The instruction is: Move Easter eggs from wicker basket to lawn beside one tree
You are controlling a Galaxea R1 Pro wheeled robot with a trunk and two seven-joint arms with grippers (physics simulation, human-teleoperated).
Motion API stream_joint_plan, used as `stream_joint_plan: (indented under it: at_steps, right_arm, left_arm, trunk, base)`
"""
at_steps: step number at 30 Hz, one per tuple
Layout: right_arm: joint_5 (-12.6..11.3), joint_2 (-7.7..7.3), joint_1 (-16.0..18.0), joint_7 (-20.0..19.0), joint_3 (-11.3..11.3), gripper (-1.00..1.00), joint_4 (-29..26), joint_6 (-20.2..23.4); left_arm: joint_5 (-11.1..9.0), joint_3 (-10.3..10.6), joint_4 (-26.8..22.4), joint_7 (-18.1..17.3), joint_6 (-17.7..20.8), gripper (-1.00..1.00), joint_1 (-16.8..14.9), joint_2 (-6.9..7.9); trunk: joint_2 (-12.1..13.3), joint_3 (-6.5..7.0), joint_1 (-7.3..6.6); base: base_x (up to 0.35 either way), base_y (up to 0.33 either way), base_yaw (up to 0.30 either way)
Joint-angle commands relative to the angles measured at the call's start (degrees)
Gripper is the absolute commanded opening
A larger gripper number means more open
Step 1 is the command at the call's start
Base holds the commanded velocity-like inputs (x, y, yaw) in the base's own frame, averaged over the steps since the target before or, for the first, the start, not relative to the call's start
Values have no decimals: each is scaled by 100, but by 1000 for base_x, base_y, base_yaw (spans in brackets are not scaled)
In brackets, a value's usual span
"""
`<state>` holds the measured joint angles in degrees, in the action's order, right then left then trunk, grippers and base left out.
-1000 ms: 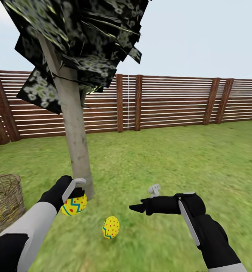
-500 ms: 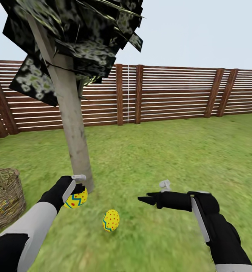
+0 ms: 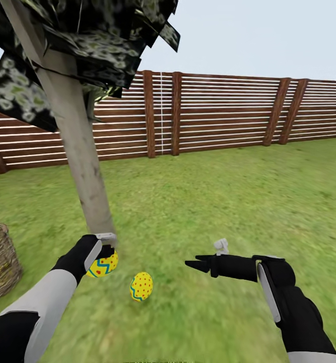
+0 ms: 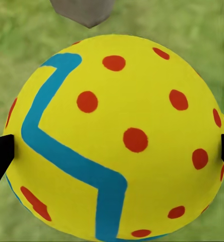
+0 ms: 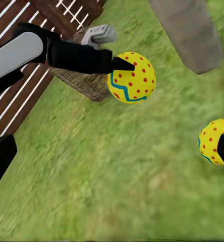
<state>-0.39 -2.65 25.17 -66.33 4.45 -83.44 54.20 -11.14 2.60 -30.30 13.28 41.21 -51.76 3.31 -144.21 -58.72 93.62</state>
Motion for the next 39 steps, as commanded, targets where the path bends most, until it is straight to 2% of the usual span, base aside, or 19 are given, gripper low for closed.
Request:
stream_joint_plan:
  at_steps: [1,11,24,34,39]
  right_arm:
    - [-5,3,5,-18,1,100,1,46]
    - [-6,10,5,-11,-6,100,4,46]
    - [1,17,5,21,-27,100,3,42]
    - [47,19,5,53,-41,100,3,38]
    - [40,19,5,52,-35,100,9,38]
  left_arm:
    - [-55,30,-11,52,-8,-100,-1,5]
    - [-47,38,-11,52,-156,-100,-1,12]
    - [-62,30,-11,58,-165,-100,-1,13]
    - [-79,23,-11,61,-174,-100,1,19]
    - [-81,21,-11,61,-174,-100,0,17]
  trunk:
    - [-4,-28,1]
    - [-18,-250,27]
    - [-35,-538,60]
    - [-48,-759,86]
    - [-48,-759,86]
  base:
    - [0,0,-283]
    - [0,0,-240]
    - [0,0,-17]
    - [0,0,221]
    - [0,0,278]
